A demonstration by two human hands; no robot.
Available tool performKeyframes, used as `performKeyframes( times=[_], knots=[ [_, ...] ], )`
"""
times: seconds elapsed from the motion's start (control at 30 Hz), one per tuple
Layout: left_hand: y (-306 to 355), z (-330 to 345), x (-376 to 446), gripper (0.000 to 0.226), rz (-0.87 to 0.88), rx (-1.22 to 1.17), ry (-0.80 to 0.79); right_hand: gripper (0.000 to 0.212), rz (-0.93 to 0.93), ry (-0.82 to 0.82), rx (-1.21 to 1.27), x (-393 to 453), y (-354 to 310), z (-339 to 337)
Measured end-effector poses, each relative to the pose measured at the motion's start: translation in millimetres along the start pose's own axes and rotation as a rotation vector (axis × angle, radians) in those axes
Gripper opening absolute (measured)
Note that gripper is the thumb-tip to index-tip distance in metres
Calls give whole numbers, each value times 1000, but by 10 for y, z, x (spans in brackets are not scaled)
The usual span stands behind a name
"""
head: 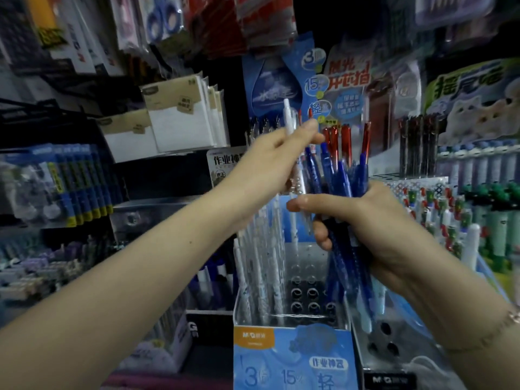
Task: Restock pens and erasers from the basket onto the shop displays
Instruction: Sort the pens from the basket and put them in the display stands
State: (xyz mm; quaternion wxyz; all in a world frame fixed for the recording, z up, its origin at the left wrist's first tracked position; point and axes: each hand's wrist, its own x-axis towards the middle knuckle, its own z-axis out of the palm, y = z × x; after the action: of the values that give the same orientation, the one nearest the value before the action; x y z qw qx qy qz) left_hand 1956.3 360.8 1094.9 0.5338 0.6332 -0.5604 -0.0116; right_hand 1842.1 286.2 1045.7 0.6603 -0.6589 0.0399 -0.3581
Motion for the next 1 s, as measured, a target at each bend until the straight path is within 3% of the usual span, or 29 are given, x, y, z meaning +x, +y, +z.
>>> performKeyframes(
  times=[0.13,0.27,0.37,0.63,0.83,0.93,1.0],
  knots=[
    [-7,-124,128,22,65,65,65,17,23,115,-202,126,22,-113],
    [-169,-146,167,35,127,453,-41,13,71,171,-137,205,60,-239],
    [-278,-144,180,34,101,558,-172,14,51,218,-61,231,63,-332],
    [-443,-109,195,11,108,732,-284,13,56,213,-3,239,220,-341],
    [-440,-103,205,21,148,901,-349,11,95,114,128,219,264,-291],
    [-338,-96,143,13,189,625,-141,16,109,-9,190,140,261,-262],
    [-227,-102,67,13,109,295,-141,22,97,-109,200,81,263,-240]
  ],
)
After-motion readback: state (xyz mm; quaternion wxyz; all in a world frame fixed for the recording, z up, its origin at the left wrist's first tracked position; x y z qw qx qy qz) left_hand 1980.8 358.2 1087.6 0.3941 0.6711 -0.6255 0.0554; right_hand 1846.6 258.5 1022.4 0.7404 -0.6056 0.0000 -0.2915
